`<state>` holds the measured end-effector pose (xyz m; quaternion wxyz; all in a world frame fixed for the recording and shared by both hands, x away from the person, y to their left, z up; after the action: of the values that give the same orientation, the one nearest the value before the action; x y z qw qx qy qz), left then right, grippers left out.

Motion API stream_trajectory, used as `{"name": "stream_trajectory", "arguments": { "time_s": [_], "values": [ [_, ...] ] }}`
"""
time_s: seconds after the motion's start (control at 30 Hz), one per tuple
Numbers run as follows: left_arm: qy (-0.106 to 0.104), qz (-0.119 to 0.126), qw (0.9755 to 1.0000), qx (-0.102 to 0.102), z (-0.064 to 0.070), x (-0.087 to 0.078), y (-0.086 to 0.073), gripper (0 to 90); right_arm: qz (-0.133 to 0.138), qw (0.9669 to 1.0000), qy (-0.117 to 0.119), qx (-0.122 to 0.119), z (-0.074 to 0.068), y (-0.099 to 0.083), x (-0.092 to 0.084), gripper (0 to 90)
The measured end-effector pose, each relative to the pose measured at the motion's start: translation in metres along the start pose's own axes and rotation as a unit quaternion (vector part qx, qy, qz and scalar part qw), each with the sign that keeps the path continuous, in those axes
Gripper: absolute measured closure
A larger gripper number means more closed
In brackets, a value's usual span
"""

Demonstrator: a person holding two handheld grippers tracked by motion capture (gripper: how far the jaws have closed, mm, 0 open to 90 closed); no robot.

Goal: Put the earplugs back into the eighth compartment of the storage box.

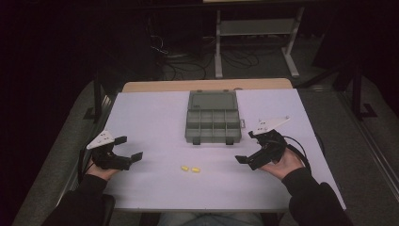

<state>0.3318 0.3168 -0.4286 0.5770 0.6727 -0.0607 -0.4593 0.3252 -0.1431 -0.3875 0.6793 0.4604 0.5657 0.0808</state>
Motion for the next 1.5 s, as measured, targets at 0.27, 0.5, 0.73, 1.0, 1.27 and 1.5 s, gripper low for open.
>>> {"name": "stream_trajectory", "arguments": {
  "time_s": [0.27, 0.5, 0.73, 1.0, 1.27, 1.5],
  "values": [
    [0.0, 0.0, 1.0, 0.0, 0.0, 0.0, 0.0, 0.0, -0.015, 0.9997, 0.015, -0.013, -0.008, 0.008, 0.009, 0.0],
    [0.001, 0.0, 1.0, -0.001, 0.0, 0.0, 0.0, 0.0, -0.039, 0.9986, 0.028, -0.023, -0.016, 0.015, 0.019, 0.0],
    [0.002, 0.0, 1.0, -0.001, 0.0, 0.0, 0.0, 0.0, -0.051, 0.9972, 0.04, -0.037, -0.021, 0.021, 0.029, 0.0],
    [0.001, 0.0, 1.0, -0.001, 0.0, 0.0, 0.0, 0.0, -0.062, 0.9959, 0.049, -0.044, -0.027, 0.026, 0.04, 0.0],
    [0.002, 0.001, 1.0, 0.0, 0.0, 0.0, 0.0, 0.0, -0.08, 0.9936, 0.06, -0.054, -0.034, 0.028, 0.051, 0.0],
    [0.002, 0.0, 1.0, -0.001, 0.0, 0.0, 0.0, 0.0, -0.094, 0.9909, 0.074, -0.063, -0.041, 0.031, 0.062, 0.0]
  ]
}}
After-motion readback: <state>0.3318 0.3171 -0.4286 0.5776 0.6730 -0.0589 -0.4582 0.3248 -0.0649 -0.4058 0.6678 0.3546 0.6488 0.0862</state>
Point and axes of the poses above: each handheld gripper's, and its own axes: x roughly forward along the jaws, y roughly out of its top, z roughly to its right, the point moved 3 cm from there along x, roughly forward along the jaws, and after that the axes turned 4 degrees about -z, right-handed, at the moved point
